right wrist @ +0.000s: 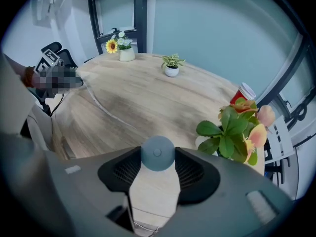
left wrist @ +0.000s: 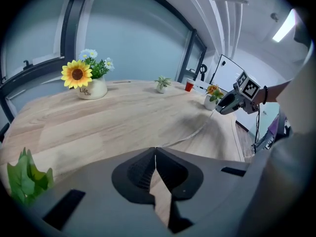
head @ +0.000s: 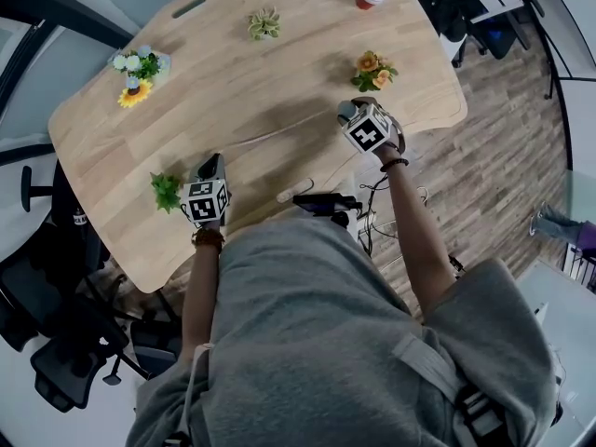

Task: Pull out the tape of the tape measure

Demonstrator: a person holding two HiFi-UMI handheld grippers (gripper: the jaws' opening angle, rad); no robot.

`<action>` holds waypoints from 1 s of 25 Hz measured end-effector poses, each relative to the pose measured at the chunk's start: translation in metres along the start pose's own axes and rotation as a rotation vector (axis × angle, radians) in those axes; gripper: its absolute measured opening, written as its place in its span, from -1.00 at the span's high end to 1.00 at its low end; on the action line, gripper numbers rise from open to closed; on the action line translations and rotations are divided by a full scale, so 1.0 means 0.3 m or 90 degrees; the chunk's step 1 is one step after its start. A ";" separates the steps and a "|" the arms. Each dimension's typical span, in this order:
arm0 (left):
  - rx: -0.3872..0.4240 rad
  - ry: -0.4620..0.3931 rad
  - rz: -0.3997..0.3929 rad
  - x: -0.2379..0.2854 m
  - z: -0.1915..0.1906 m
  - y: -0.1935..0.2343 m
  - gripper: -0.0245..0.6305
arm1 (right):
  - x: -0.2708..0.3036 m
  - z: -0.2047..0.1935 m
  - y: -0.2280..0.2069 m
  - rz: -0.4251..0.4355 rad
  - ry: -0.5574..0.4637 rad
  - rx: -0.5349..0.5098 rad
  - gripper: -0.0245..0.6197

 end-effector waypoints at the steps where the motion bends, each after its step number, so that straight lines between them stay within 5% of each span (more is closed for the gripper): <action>1: -0.003 0.003 0.001 0.003 -0.003 0.000 0.89 | 0.006 -0.002 -0.001 0.002 0.002 0.000 0.23; 25: -0.027 0.057 0.030 0.040 -0.058 -0.002 0.89 | 0.118 -0.024 0.008 0.031 0.026 -0.012 0.22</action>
Point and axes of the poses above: the fingertips, and each gripper's own axes: x forward along the fingers, y to its left, z out of its top, the point moved 9 cm from there along -x, backward along the fingers, and after that the axes turned 10 degrees about y, right-handed, at the moved point
